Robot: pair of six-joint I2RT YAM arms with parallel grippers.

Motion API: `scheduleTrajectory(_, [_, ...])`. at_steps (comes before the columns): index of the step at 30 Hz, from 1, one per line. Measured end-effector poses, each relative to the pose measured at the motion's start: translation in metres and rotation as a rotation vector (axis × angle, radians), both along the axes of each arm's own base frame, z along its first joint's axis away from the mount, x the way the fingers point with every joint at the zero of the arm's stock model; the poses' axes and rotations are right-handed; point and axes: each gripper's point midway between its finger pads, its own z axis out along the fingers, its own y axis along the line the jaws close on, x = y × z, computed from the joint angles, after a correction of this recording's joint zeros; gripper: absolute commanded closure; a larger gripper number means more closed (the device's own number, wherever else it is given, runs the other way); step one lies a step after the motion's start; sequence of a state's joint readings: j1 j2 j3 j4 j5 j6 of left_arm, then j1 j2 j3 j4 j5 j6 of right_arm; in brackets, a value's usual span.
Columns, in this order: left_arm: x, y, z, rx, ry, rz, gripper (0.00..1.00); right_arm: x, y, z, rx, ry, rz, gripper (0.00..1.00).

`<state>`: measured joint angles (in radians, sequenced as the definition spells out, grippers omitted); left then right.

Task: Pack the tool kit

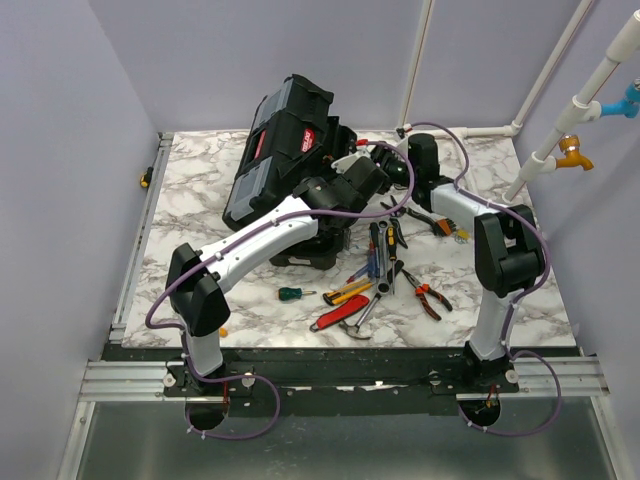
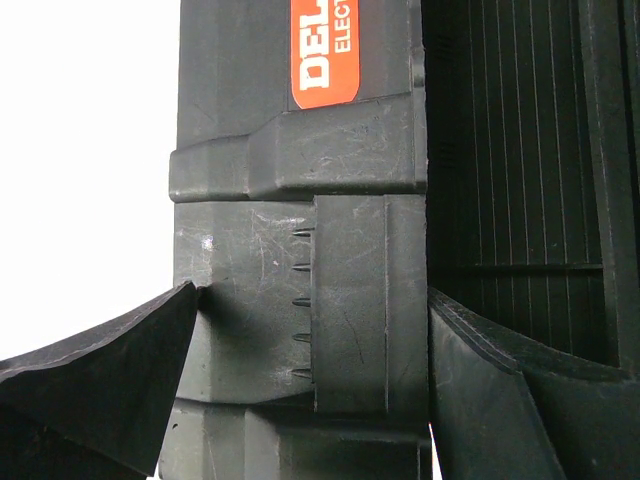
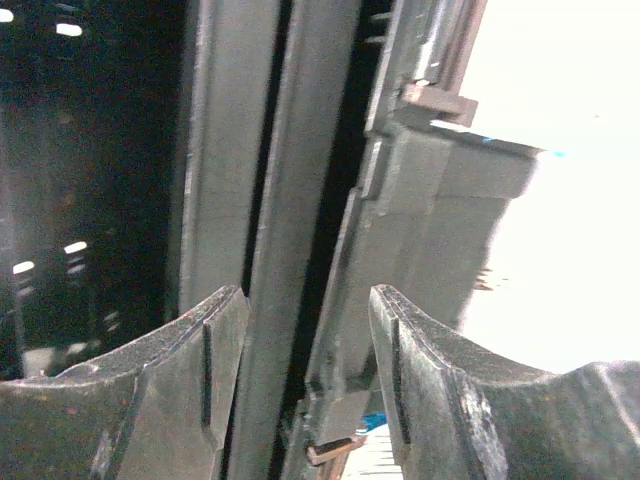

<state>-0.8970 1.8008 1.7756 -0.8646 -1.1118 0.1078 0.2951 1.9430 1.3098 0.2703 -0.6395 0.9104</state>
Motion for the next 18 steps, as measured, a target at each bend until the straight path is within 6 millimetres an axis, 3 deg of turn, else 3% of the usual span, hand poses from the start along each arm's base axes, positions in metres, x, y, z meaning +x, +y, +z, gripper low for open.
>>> scheduleTrajectory(5, [0.000, -0.001, 0.000, -0.004, 0.002, -0.003, 0.15, 0.011, -0.013, -0.013, -0.116, 0.009, -0.067, 0.36])
scheduleTrajectory(11, [0.002, 0.002, 0.002, -0.014, 0.011, -0.003, 0.16, 0.006, -0.012, -0.031, -0.168, 0.047, -0.057, 0.29])
scheduleTrajectory(16, [0.004, 0.003, 0.004, -0.028, 0.015, -0.004, 0.16, 0.005, -0.006, -0.046, -0.175, 0.074, -0.037, 0.29])
scheduleTrajectory(18, [0.005, 0.003, 0.005, -0.038, 0.016, -0.007, 0.16, 0.005, -0.005, -0.051, -0.176, 0.083, -0.031, 0.35])
